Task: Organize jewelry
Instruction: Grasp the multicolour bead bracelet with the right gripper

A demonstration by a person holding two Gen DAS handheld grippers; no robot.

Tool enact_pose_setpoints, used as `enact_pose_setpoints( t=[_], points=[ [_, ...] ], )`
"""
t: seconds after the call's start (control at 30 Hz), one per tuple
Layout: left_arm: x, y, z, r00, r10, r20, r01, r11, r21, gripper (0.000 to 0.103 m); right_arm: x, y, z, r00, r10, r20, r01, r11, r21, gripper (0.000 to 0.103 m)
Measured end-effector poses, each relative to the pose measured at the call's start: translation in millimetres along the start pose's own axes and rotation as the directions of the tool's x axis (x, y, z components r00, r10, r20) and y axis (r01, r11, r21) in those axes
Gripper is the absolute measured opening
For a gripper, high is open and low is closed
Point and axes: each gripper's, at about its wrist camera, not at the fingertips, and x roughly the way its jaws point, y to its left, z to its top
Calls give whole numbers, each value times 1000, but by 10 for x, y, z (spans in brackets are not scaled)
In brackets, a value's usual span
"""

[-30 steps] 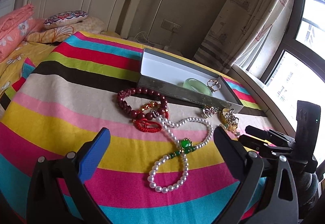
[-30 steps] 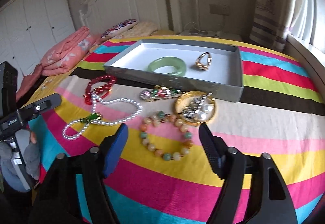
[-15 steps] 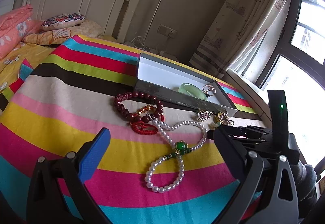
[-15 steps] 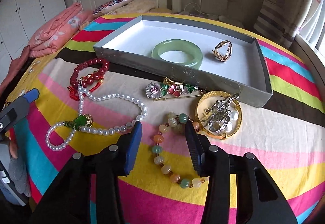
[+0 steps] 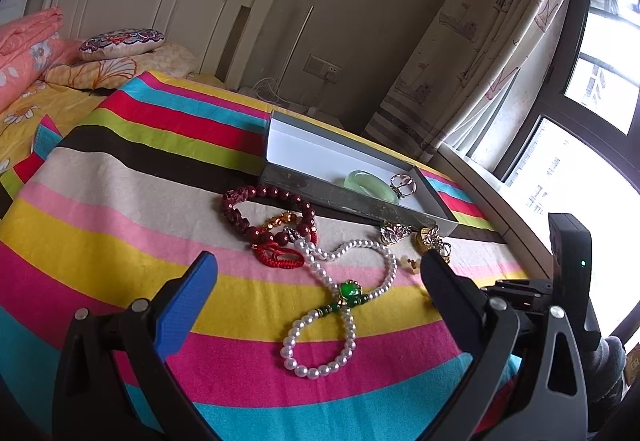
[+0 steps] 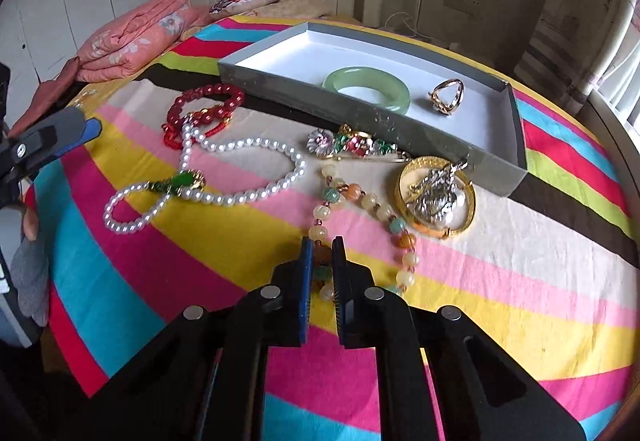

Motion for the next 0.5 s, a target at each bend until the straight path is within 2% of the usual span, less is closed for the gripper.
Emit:
enact_pose_setpoints(
  t=[0.13, 0.23, 0.27, 0.3, 0.33, 0.5],
  points=[
    [-1, 0, -1, 1000, 0, 1, 0, 1000, 0, 100, -108, -116, -114, 999, -40, -35, 41, 999, 14, 10],
    [-2, -1, -2, 1000, 0, 0, 0, 1000, 1, 100, -158, -135, -102, 998, -46, -33, 48, 998, 43, 15],
    [-3, -1, -3, 1000, 1, 0, -1, 1000, 0, 100, -175, -118, -88, 1000, -22, -20, 23, 999, 49, 24],
    [-3, 0, -3, 1000, 1, 1, -1, 1000, 0, 100, -184, -96, -77, 1000, 1, -6, -1, 999, 48, 39],
    [-6, 0, -3, 1000, 1, 1, -1, 1000, -1, 100, -186, -65, -60, 1000, 6, 11, -6, 999, 37, 47],
    [-20, -7, 10, 1000, -5, 0, 5, 1000, -6, 100, 7, 5, 44, 999, -39, -6, 39, 999, -4, 47]
  ],
)
